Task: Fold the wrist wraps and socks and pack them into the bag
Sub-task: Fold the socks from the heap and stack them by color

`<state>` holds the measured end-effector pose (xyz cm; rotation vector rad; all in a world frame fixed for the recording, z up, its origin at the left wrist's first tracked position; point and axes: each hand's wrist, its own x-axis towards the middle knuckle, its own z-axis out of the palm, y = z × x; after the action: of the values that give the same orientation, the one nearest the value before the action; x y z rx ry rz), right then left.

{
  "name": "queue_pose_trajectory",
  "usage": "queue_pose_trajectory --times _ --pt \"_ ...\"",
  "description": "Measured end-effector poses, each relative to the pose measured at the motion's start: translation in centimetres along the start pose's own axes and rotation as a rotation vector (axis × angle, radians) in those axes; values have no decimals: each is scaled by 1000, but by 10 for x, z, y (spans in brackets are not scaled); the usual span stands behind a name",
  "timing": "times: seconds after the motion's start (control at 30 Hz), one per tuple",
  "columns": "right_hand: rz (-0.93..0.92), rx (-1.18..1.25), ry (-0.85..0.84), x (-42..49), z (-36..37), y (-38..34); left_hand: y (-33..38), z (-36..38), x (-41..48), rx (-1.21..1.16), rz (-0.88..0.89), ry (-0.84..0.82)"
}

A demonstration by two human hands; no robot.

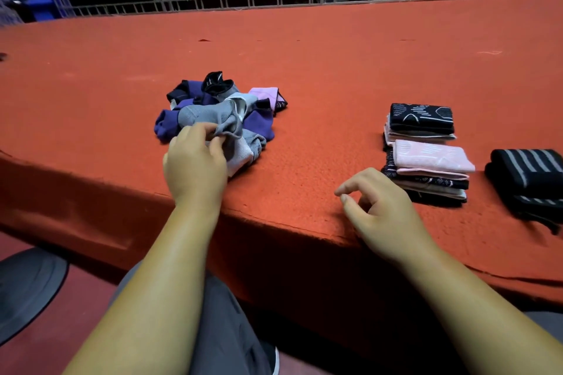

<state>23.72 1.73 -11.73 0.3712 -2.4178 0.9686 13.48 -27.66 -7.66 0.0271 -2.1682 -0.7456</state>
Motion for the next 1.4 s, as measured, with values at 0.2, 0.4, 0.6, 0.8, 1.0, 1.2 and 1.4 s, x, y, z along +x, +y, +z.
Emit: queue_pose_trajectory --times 0.2,0.4,0.6,0.8,1.0,1.2,1.4 --pt "81 110 64 0 2 -7 46 4 -22 -695 -213 -58" --pt "386 426 75 1 4 -18 83 28 -50 -1091 -538 -419" --pt "537 551 210 8 -3 -20 93 43 -68 -1193 -639 -751" --pt "509 463 286 9 -17 -10 91 44 -67 -907 -432 -620" --pt "421 337 215 7 -13 -6 90 35 -67 -569 97 -522" --pt "379 226 182 7 -15 -8 91 49 -75 -419 198 -524" --pt "401 198 209 9 -14 -5 99 51 -77 -414 301 -485"
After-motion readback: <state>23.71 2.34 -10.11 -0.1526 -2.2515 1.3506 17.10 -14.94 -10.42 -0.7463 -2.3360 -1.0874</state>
